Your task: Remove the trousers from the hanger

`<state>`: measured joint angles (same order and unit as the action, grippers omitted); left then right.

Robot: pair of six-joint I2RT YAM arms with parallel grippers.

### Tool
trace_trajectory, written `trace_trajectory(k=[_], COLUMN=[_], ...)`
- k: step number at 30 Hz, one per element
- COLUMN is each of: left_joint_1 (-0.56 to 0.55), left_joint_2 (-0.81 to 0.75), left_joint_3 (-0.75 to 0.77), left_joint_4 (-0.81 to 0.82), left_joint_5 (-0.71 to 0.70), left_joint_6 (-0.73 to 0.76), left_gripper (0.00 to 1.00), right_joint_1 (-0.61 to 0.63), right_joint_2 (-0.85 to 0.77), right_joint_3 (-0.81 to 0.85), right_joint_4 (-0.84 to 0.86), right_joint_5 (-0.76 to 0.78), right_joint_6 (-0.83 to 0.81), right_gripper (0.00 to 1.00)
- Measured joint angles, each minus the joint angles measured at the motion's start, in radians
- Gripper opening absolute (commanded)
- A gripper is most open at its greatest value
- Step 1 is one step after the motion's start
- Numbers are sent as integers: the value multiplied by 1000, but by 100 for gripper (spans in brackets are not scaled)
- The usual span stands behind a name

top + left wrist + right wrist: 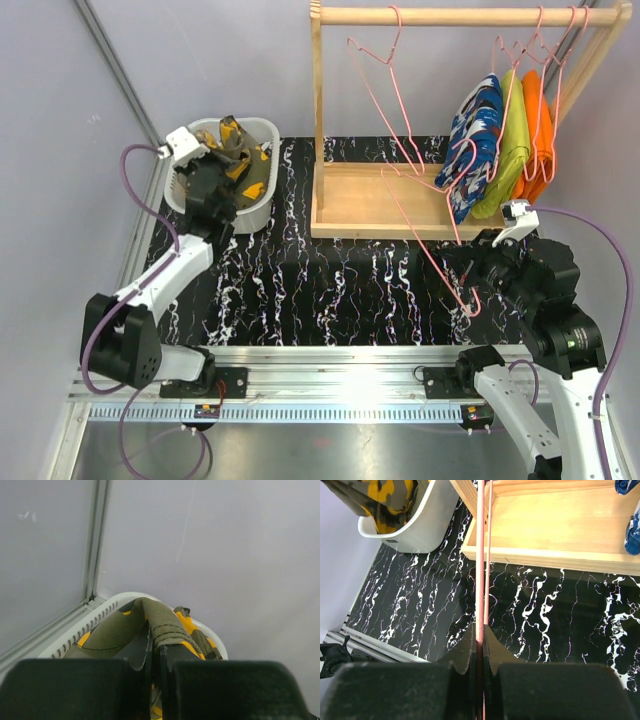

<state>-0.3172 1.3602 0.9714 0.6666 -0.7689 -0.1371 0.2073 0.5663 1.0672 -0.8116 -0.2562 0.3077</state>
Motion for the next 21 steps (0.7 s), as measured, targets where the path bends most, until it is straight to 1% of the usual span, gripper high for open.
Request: trace_trajectory(k=[3, 6, 8, 10, 14, 16, 18, 21], left_joint_1=[2, 2, 2, 2, 11, 23, 38, 54], left_joint_2=[-23, -1, 33, 75, 215, 307, 385, 476], left_joint_3=[-68, -78, -64, -19, 191, 338, 444, 547], left_joint_4=[5, -60, -135, -241, -506, -660, -765, -914], left_joint_5=[-13, 5, 34, 58, 116, 135, 147, 140], left_joint_6=[-50, -98, -133, -161, -219, -244, -257, -273], left_gripper=[0, 0, 0, 0, 0, 0, 0, 0], right_joint_1=[0, 0, 0, 0, 0, 0, 0, 0], right_joint_2=[0, 0, -1, -2, -4, -8, -13, -18], right_joint_3=[0, 0, -3, -6, -7, -7, -7, -7], right_joint_4=[1, 3, 5, 5, 5, 5, 4, 1], right_joint_5=[-1, -2, -5, -11, -19, -19, -19, -19], right_joint_6=[3, 4, 6, 7, 7, 8, 8, 8], right_gripper=[0, 0, 0, 0, 0, 0, 0, 0])
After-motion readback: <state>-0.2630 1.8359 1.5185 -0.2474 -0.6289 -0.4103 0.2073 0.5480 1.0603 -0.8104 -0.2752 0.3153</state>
